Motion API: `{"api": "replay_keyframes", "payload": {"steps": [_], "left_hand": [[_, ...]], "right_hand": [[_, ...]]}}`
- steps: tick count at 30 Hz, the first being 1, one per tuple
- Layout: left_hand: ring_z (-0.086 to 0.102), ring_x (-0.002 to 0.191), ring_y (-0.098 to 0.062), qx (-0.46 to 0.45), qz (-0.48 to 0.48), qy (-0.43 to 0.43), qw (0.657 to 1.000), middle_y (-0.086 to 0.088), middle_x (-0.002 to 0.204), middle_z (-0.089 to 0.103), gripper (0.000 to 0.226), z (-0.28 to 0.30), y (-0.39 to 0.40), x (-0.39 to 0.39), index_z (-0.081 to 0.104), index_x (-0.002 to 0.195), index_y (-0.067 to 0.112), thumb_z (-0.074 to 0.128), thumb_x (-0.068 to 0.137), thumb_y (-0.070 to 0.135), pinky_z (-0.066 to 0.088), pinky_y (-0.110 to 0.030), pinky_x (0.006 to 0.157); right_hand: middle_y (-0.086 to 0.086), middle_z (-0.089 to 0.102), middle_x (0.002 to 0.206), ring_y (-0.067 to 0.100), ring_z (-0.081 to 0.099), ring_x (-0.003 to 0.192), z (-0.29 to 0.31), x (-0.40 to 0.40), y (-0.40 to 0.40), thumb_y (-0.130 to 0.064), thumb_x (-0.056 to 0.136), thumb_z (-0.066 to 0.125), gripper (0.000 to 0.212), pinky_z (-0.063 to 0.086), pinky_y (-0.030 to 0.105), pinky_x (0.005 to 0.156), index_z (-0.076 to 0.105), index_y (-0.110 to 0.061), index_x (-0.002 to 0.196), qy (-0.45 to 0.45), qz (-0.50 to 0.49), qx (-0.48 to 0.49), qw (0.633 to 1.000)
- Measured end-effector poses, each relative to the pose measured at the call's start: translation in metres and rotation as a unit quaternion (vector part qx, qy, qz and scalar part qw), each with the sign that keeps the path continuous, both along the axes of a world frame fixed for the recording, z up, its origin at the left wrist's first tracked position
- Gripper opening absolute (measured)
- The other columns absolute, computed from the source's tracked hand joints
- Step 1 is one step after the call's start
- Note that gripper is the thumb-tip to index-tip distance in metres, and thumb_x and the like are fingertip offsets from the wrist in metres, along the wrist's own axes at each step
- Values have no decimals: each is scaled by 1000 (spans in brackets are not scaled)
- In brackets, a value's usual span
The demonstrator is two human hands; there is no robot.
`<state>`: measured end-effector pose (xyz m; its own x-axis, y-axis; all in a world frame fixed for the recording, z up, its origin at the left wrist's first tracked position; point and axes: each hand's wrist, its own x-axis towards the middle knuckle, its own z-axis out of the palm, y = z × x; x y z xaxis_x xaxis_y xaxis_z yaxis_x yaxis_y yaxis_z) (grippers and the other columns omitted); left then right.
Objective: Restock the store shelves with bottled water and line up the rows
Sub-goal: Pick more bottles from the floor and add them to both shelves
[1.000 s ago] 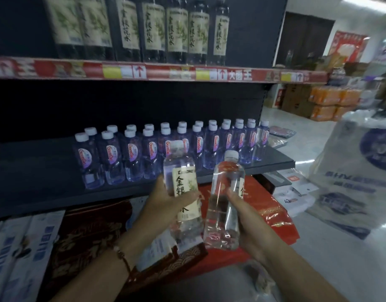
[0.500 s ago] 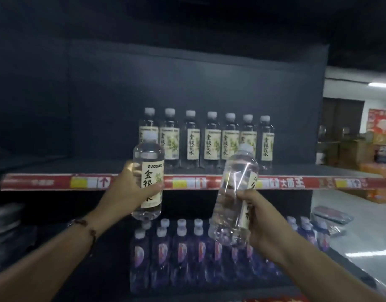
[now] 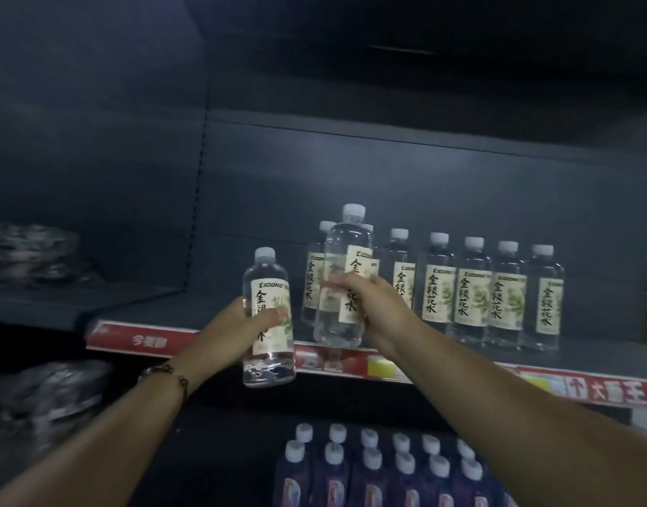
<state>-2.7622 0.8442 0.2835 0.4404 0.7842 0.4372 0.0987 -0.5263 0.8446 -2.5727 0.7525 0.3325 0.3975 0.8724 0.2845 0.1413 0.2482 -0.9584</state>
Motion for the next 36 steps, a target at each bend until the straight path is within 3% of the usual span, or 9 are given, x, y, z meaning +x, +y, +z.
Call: {"api": "replay_keyframes", "payload": {"steps": [3, 9, 16, 20, 23, 25, 27, 32, 36], "left_hand": [[76, 78, -9, 11, -9, 6, 1000, 10, 90, 78, 13, -2, 3, -1, 65, 104, 26, 63, 97, 37, 58, -39, 83], [72, 74, 2, 26, -9, -5, 1000, 26, 83, 74, 6, -5, 4, -1, 62, 93, 30, 63, 97, 35, 50, -25, 68], [75, 82, -4, 29, -5, 1, 1000, 15, 93, 78, 13, -5, 4, -3, 67, 102, 30, 65, 95, 41, 56, -33, 81], [74, 87, -4, 29, 36, 19, 999, 11, 100, 76, 55, -4, 1, -5, 62, 112, 31, 70, 73, 70, 58, -40, 86], [71, 87, -2, 51, 82, 1, 995, 14, 100, 72, 51, -3, -13, -2, 52, 111, 32, 74, 77, 63, 57, -34, 77], [72, 85, -2, 54, 80, -30, 995, 12, 99, 73, 42, 0, -26, 3, 53, 111, 31, 75, 82, 52, 57, -31, 74], [73, 83, -1, 55, 50, -57, 996, 10, 100, 74, 39, 7, -42, 11, 54, 112, 29, 76, 84, 45, 56, -26, 70], [73, 81, 1, 96, -20, -32, 995, 12, 98, 76, 33, 23, -79, 32, 51, 114, 32, 69, 91, 46, 53, -15, 64], [56, 120, 3, 186, -40, 87, 978, 20, 138, 57, 42, 23, -80, 35, 40, 139, 40, 27, 104, 59, 46, -20, 90]], "right_hand": [[2, 72, 102, 15, 70, 82, -2, -3, 27, -30, 76, 84, 62, 54, 29, 61, 52, -12, 126, -25, -42, 13, 999], [4, 64, 124, 23, 67, 102, -11, -14, 59, -39, 68, 88, 83, 56, 46, 93, 46, -15, 135, -66, -136, 23, 988], [3, 61, 123, 23, 61, 108, -14, -24, 71, -46, 72, 84, 77, 54, 35, 86, 47, -12, 131, -135, -233, 32, 963], [1, 59, 125, 20, 61, 109, -21, -36, 42, -62, 73, 72, 73, 56, 43, 91, 44, -23, 128, -194, -208, 51, 957], [-8, 46, 137, 2, 52, 114, -35, -51, -9, -36, 86, 69, 69, 50, 12, 77, 35, -25, 145, -267, -97, 49, 958], [-14, 53, 131, -8, 56, 101, -45, -61, -46, -18, 87, 68, 61, 46, 6, 65, 39, -37, 137, -273, -3, 20, 962], [-11, 70, 109, -9, 64, 91, -52, -63, -66, -12, 84, 72, 54, 50, 9, 72, 45, -45, 117, -259, 71, 19, 963], [-10, 76, 93, 0, 71, 81, -43, -40, -79, -18, 76, 81, 42, 60, 26, 76, 58, -28, 110, -244, -6, 29, 969], [-7, 73, 97, 6, 71, 86, -39, -10, -83, -26, 69, 85, 47, 61, 37, 82, 57, -35, 106, -272, -66, 3, 960]]}}
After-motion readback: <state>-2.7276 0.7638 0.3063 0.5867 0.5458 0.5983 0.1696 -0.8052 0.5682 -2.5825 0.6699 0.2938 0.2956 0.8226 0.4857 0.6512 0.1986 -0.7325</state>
